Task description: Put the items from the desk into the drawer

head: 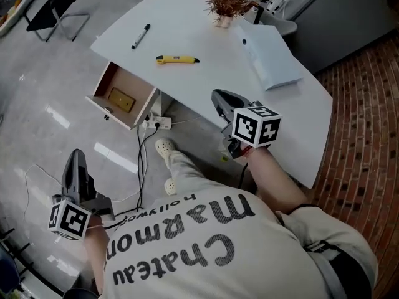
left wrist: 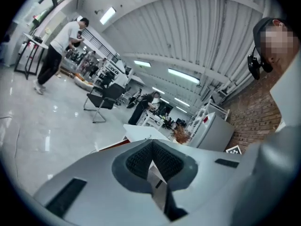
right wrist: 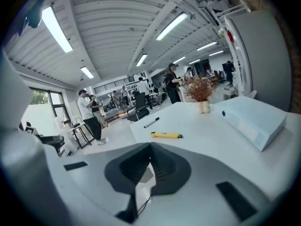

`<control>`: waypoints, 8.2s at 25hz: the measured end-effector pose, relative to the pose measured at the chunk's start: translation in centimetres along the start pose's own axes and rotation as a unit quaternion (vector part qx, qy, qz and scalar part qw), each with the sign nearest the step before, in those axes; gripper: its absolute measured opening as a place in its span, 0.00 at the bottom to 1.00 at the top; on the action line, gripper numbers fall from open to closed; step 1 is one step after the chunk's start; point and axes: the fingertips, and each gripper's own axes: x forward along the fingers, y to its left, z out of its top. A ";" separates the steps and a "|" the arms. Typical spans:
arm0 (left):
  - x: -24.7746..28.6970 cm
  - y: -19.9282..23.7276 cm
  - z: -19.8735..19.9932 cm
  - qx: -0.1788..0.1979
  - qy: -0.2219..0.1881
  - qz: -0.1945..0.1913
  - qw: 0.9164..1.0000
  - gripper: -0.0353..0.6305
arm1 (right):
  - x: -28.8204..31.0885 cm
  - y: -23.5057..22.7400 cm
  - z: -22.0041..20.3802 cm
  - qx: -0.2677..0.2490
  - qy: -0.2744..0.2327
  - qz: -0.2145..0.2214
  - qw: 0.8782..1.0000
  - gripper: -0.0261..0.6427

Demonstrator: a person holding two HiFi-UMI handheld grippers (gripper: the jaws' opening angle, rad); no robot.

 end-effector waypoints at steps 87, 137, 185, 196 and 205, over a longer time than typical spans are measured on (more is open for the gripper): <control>13.6 37.5 10.4 -0.088 0.111 0.026 0.990 0.06 | 41.7 21.5 -9.7 -0.106 0.312 0.051 0.943 0.22; 9.3 31.6 -1.5 -0.128 0.046 0.184 0.974 0.06 | 51.9 15.7 -27.7 -0.116 0.421 0.047 0.898 0.28; 37.0 23.7 17.1 0.046 0.181 -0.203 0.961 0.06 | 40.9 3.9 4.5 0.095 0.093 -0.305 0.943 0.27; 36.3 24.5 18.1 0.035 0.169 -0.208 0.963 0.06 | 39.6 4.2 3.5 0.139 0.091 -0.328 0.930 0.16; 36.2 23.1 17.8 0.022 0.170 -0.229 0.958 0.05 | 37.5 6.8 6.0 0.189 0.047 -0.284 0.939 0.15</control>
